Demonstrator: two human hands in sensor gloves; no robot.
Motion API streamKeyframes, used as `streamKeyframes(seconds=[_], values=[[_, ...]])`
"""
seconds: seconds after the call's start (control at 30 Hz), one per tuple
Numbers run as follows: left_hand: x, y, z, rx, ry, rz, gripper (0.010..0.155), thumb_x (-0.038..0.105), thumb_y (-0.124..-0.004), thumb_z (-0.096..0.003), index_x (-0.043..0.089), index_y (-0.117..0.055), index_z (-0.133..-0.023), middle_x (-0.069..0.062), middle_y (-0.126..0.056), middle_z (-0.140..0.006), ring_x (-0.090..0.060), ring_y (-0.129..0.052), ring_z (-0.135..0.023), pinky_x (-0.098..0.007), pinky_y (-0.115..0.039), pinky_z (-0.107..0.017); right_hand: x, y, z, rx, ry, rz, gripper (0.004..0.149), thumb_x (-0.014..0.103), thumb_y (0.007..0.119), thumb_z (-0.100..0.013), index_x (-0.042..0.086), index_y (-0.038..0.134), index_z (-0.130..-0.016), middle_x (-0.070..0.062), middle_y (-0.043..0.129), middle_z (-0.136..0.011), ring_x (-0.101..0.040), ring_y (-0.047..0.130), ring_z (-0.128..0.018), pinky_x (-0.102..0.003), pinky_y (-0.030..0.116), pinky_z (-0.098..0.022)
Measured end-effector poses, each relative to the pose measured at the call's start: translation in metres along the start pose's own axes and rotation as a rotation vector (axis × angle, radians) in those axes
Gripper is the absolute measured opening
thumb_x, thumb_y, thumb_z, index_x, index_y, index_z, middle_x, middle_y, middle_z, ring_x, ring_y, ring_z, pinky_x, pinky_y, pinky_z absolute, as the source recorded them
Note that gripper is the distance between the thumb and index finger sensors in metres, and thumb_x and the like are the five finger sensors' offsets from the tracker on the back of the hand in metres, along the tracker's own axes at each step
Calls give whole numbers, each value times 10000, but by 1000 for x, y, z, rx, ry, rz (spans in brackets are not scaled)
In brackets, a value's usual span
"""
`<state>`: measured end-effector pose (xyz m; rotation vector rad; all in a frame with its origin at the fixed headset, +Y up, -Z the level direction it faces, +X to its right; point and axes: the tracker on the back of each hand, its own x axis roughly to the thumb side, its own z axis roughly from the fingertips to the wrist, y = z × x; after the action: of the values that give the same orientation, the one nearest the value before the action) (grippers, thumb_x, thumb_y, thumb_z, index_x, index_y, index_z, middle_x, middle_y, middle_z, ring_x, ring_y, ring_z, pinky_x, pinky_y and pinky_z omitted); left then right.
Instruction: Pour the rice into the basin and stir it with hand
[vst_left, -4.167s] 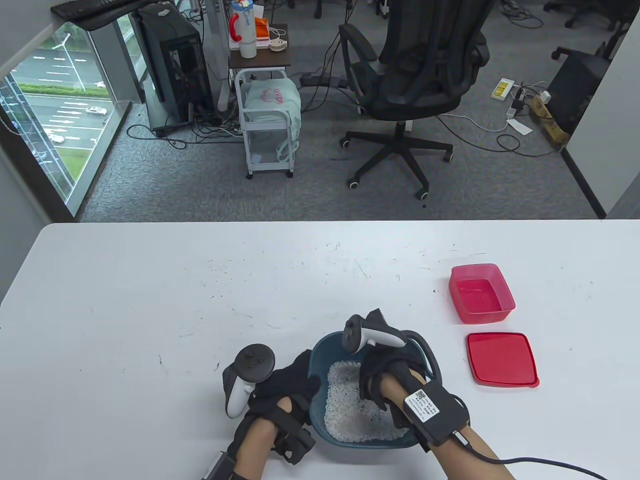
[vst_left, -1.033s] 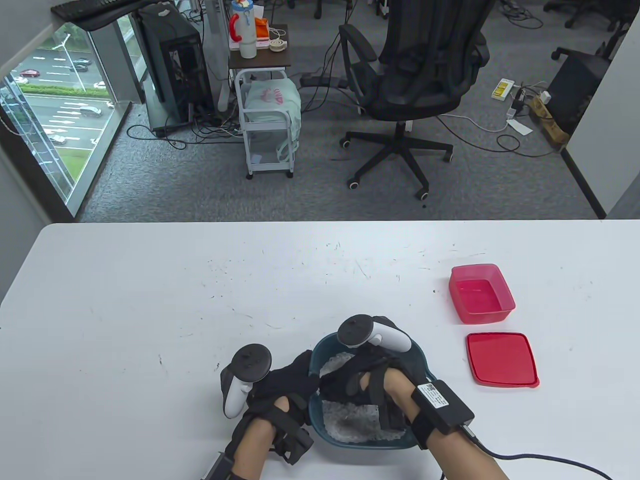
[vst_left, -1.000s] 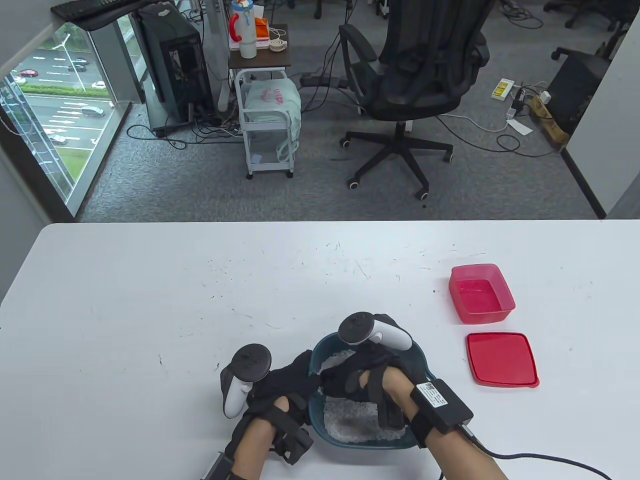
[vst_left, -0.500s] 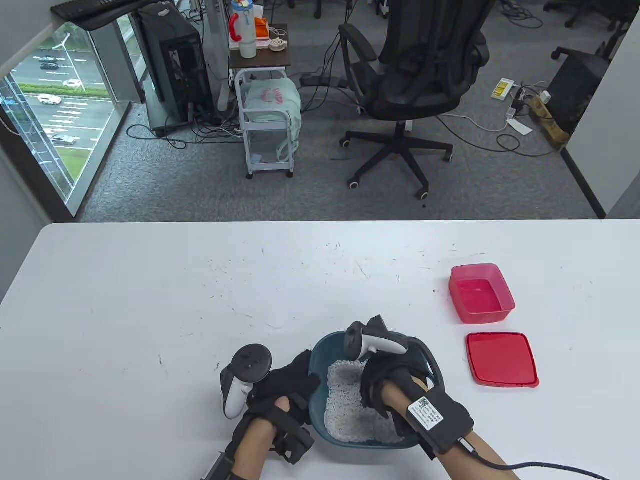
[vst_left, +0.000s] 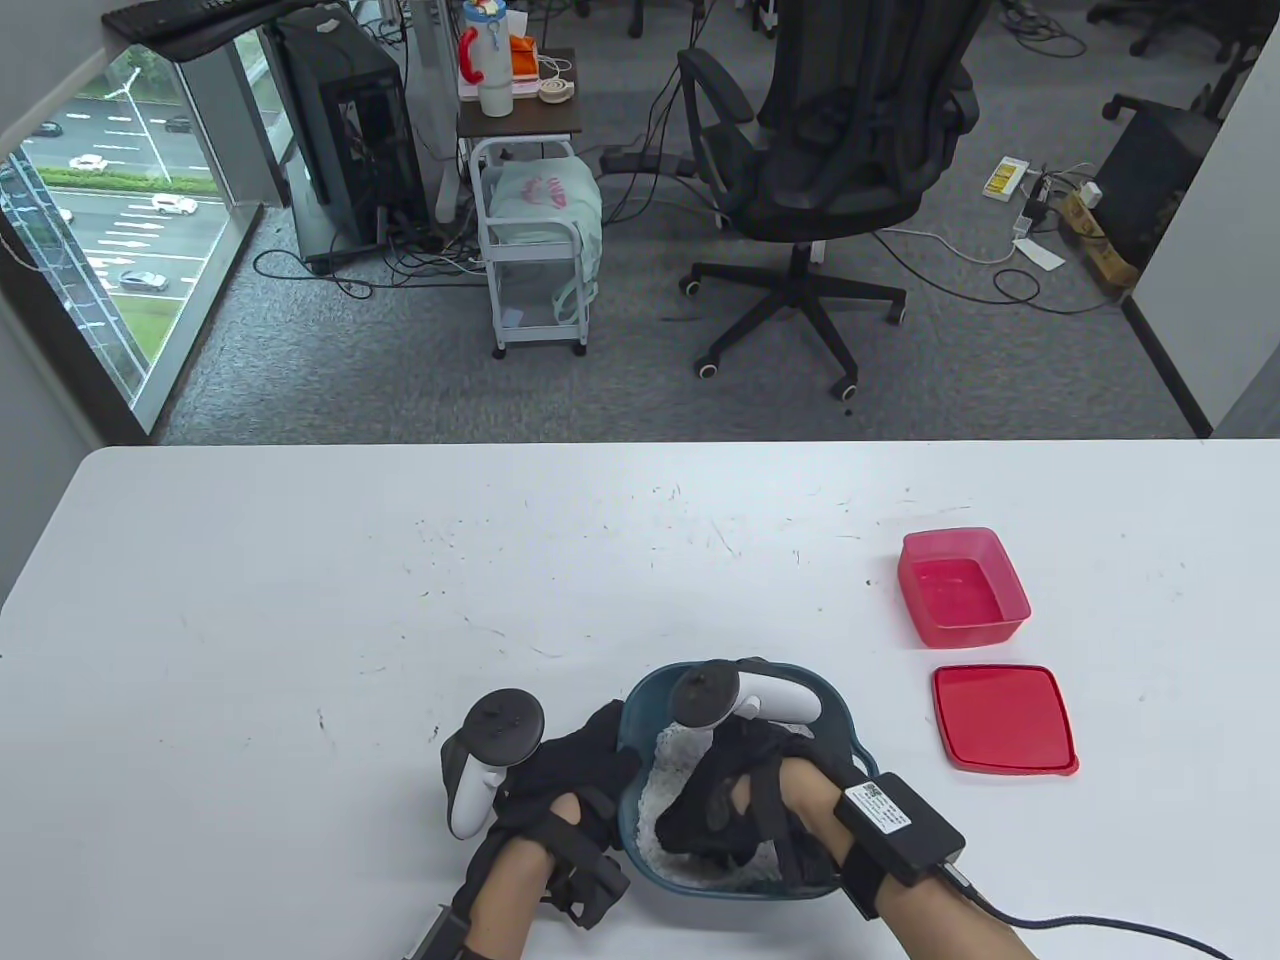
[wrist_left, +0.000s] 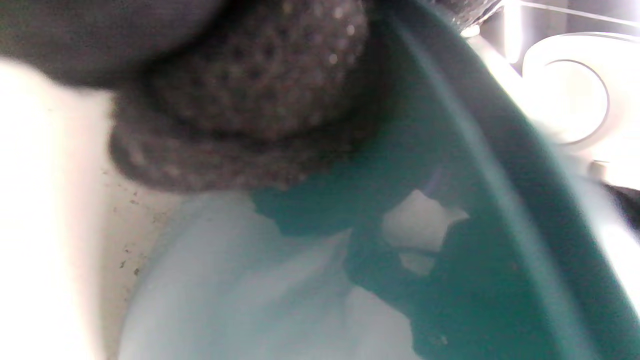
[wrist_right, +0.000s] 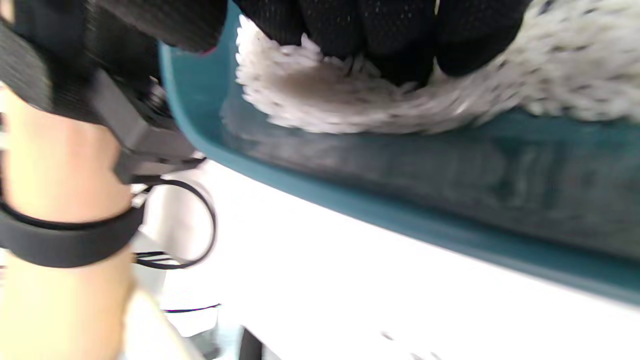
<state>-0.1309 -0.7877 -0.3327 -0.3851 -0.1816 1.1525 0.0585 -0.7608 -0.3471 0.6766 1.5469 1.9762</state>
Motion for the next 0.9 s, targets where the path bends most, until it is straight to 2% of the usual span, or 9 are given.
streamKeyframes(seconds=[0.13,0.23,0.33,0.47,0.57,0.67,0.77,0.9], values=[[-1,0,0,-10,-6,9,683,268,-803,-500,1,-554,-1077,-342,-747,-968,-186,-1092,-66,-281,-971,18,0,-14,0,-93,16,-29,728,395,739,-370,45,500,-961,-234,540,-993,-474,580,-883,-675,578,-553],[1,0,0,-14,-14,0,682,269,-803,-501,4,-554,-1077,-341,-747,-969,-184,-1093,-68,-280,-971,16,-2,-26,3,-252,86,-25,721,400,716,-388,103,434,-982,-190,449,-1019,-443,489,-917,-667,528,-579],[0,1,0,-15,-13,-3,685,271,-805,-499,3,-555,-1078,-339,-748,-970,-183,-1094,-71,-281,-972,14,-2,-35,9,-402,223,107,683,390,712,-394,90,508,-972,-201,544,-992,-442,595,-879,-660,564,-561],[0,1,0,-17,-14,0,685,272,-804,-500,1,-554,-1077,-340,-748,-969,-182,-1096,-74,-281,-974,11,-2,-40,19,-464,421,248,646,392,716,-391,65,633,-942,-229,698,-935,-469,741,-810,-651,643,-522],[0,1,0,-9,-12,-8,683,273,-803,-499,2,-556,-1075,-336,-752,-968,-178,-1096,-72,-277,-975,13,-6,-38,23,-451,600,350,652,395,724,-385,23,673,-918,-264,772,-885,-485,827,-741,-626,713,-476],[1,1,0,4,-6,-11,680,269,-805,-497,-2,-563,-1072,-337,-761,-961,-178,-1095,-64,-276,-974,20,-8,-32,25,-404,680,445,650,394,737,-373,-22,737,-873,-298,851,-810,-490,917,-643,-588,787,-402],[1,1,1,17,-2,-14,678,266,-807,-494,-6,-569,-1068,-335,-768,-956,-176,-1094,-59,-274,-974,24,-9,-20,23,-335,699,461,646,396,756,-357,-76,830,-792,-321,958,-686,-486,1017,-491,-569,848,-296],[1,0,1,23,0,-9,677,265,-809,-494,-8,-571,-1066,-337,-770,-953,-176,-1094,-56,-273,-975,28,-12,-6,17,-199,627,426,648,400,770,-335,-129,895,-687,-335,1046,-536,-480,1082,-335,-561,877,-198]])
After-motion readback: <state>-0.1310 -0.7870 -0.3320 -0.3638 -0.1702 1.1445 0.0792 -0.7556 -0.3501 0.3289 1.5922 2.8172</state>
